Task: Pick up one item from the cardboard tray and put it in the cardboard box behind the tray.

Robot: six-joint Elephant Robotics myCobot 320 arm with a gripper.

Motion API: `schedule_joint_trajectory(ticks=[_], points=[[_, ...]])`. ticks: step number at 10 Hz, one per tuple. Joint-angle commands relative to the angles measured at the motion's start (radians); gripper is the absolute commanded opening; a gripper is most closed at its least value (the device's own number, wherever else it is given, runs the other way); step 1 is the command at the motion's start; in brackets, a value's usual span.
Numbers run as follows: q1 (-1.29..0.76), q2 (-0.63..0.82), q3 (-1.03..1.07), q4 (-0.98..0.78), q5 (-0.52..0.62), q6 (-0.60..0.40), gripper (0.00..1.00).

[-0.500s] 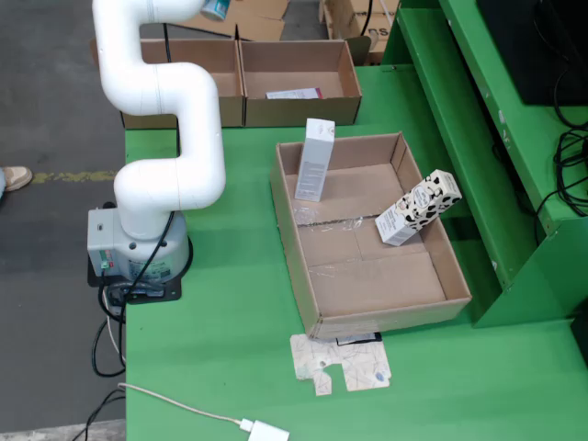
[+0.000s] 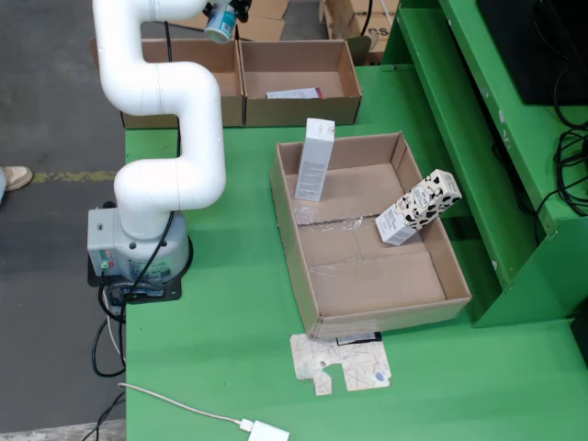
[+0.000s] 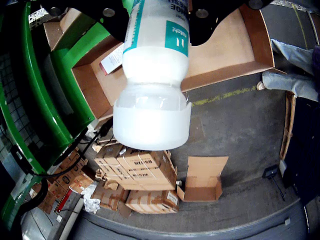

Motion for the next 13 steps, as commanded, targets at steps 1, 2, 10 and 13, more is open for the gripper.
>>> schedule_joint_trajectory(ticks=[1,2,10,13], points=[[-0.008,0.135,-0.676,0.175,-0.019,-0.029,0.0],[-0.015,0.126,-0.709,0.207,-0.016,-0.035,0.0],[-0.038,0.083,-0.816,0.356,-0.018,-0.071,0.0],[-0.059,-0.015,-0.739,0.347,-0.011,-0.09,0.0]])
